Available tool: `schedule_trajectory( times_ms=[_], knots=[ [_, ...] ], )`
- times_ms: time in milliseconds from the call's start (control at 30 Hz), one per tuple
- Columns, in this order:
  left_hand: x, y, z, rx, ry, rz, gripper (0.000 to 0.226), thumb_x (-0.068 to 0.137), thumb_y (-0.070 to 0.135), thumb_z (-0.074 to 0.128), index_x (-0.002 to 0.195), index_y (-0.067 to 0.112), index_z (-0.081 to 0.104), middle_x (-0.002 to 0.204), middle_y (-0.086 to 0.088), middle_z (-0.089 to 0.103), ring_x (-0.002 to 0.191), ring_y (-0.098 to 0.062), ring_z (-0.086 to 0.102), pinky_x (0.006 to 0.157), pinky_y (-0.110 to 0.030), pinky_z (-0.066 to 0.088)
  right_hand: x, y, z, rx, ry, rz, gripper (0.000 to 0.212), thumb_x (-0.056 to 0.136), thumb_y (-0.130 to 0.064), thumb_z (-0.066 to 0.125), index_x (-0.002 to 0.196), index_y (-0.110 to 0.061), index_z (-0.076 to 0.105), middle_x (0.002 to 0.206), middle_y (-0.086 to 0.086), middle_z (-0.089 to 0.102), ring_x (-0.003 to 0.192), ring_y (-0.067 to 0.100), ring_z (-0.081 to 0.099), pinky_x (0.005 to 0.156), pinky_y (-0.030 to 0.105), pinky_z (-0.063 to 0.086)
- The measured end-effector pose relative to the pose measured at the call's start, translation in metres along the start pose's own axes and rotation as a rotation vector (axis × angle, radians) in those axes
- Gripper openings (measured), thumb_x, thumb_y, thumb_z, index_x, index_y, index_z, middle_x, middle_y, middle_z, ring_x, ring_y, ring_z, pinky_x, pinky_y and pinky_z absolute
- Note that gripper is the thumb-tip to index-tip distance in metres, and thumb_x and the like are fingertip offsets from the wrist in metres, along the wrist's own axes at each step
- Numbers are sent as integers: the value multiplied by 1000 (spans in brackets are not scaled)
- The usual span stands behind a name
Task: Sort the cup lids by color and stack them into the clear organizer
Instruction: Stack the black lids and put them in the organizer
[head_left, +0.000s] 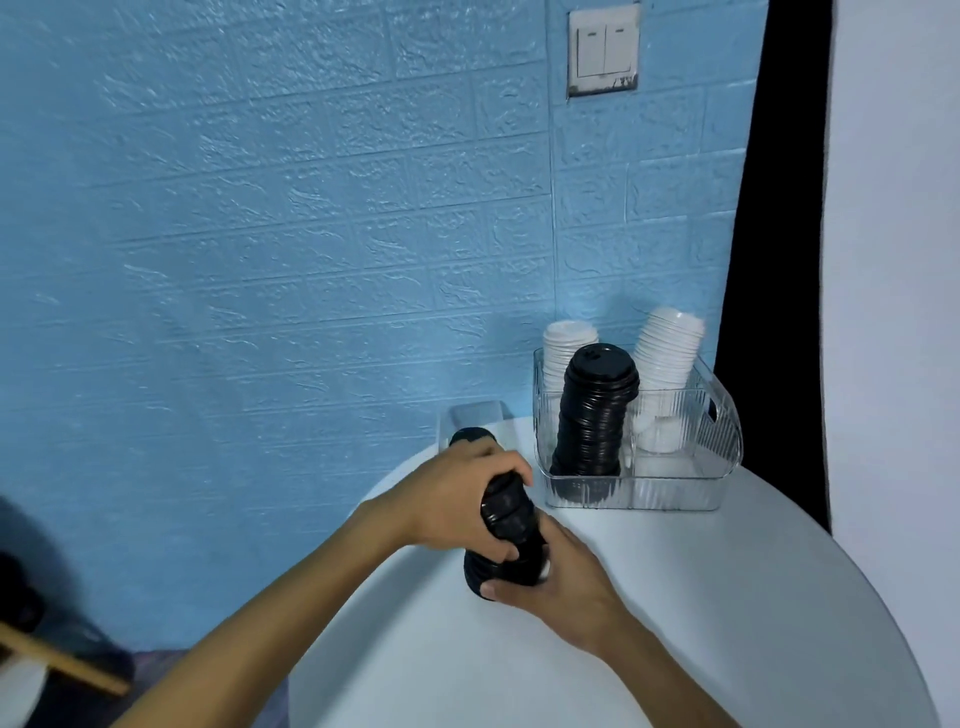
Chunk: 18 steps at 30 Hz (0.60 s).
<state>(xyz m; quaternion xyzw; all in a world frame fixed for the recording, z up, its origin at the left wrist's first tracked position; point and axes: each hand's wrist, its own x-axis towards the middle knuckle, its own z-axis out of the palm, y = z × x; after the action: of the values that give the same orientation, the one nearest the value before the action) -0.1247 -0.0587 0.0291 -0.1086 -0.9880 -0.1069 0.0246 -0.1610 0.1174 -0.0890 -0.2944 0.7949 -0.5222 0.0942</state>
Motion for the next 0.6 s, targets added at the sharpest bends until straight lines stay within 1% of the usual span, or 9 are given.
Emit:
schedule_trajectory(
  times_ms=[100,200,233,267,333,400,467,533,600],
  knots=[
    [-6,-1,10,21,-15,3,75,60,53,85,124,46,48,124,15,46,113,-16,44,99,-36,46,-2,-3,-1,6,-10,-6,86,57,-57,89,133,-52,49,118,-25,65,110,-7,58,96,25,50],
    [-5,-2,9,12,-34,8,79,59,54,87,127,48,48,125,15,45,113,-16,43,99,-38,46,-2,-6,-1,16,-23,1,90,56,-57,90,134,-55,46,121,-23,65,112,-4,60,99,30,52],
    [-4,-1,8,12,-43,6,81,59,54,88,129,49,47,126,15,44,114,-17,43,100,-38,46,-2,-6,-1,13,-29,4,94,56,-57,91,135,-60,41,121,-23,65,113,-3,60,99,31,52],
    [-3,-1,7,9,-49,4,83,59,54,88,130,50,47,126,14,44,114,-18,44,100,-39,46,-3,-8,-1,10,-33,10,100,55,-57,91,135,-68,32,121,-24,64,113,-3,60,99,29,52],
    [-1,-1,7,7,-62,0,88,58,54,88,134,52,44,129,14,44,115,-21,46,100,-40,47,-4,-10,-2,15,-30,13,112,56,-54,91,127,-81,8,119,-24,63,111,-2,61,96,25,51],
    [1,2,8,31,-77,-7,92,58,55,88,137,52,39,132,12,44,116,-23,47,100,-41,48,-5,-11,-3,19,-19,7,119,58,-51,91,124,-83,-3,117,-23,64,109,0,63,95,26,52],
    [3,7,9,58,-67,-14,92,56,54,89,133,47,38,129,10,49,113,-23,49,96,-42,50,-6,-14,-3,19,-22,0,124,58,-50,92,129,-80,-6,116,-21,66,107,2,65,94,28,53],
    [6,12,8,47,-53,-26,89,52,53,91,121,39,37,117,7,55,104,-23,51,89,-44,52,-7,-15,-2,25,-24,-6,128,57,-49,92,136,-75,-5,114,-19,69,106,5,67,94,32,55],
    [7,16,6,39,-53,-35,87,50,50,92,113,36,34,109,7,56,97,-22,50,82,-43,52,-7,-14,-2,23,-25,-13,126,58,-50,92,137,-75,-3,115,-17,69,106,6,67,95,34,55]
  ],
)
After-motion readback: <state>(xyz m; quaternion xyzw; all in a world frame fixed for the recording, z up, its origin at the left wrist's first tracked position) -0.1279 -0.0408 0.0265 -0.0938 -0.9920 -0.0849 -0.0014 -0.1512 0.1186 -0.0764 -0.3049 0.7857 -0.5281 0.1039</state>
